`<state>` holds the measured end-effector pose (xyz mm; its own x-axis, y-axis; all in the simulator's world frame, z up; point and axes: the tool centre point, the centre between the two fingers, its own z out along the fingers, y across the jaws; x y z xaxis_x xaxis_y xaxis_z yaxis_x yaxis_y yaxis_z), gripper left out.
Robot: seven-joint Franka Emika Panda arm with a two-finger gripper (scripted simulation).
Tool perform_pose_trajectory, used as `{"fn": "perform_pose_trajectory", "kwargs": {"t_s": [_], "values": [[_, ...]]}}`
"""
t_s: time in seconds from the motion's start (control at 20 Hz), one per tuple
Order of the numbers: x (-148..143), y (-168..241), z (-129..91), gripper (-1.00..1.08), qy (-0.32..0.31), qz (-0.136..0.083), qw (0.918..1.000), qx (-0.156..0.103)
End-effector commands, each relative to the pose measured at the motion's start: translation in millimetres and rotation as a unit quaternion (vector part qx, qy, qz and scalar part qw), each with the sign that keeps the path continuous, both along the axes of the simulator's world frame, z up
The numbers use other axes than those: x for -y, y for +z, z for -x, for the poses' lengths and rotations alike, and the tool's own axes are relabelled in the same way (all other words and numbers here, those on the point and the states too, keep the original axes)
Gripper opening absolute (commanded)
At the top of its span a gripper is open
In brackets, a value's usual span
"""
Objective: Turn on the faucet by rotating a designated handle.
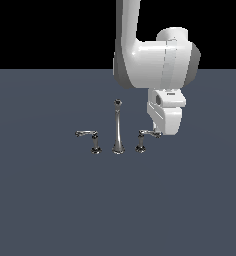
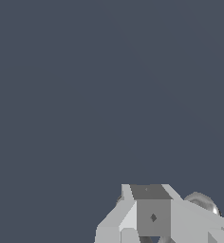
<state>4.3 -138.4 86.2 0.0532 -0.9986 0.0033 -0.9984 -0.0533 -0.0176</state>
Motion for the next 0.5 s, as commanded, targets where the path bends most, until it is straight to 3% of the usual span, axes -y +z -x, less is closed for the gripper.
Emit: {"fn": "perform_pose_trajectory", "kwargs": {"t_s": [0.0, 0.45], "values": [[-3, 0, 12, -1.0, 0.0, -0.001, 1.0, -0.005], [-8, -1, 43, -1.0, -0.003, -0.001, 1.0, -0.008]]}}
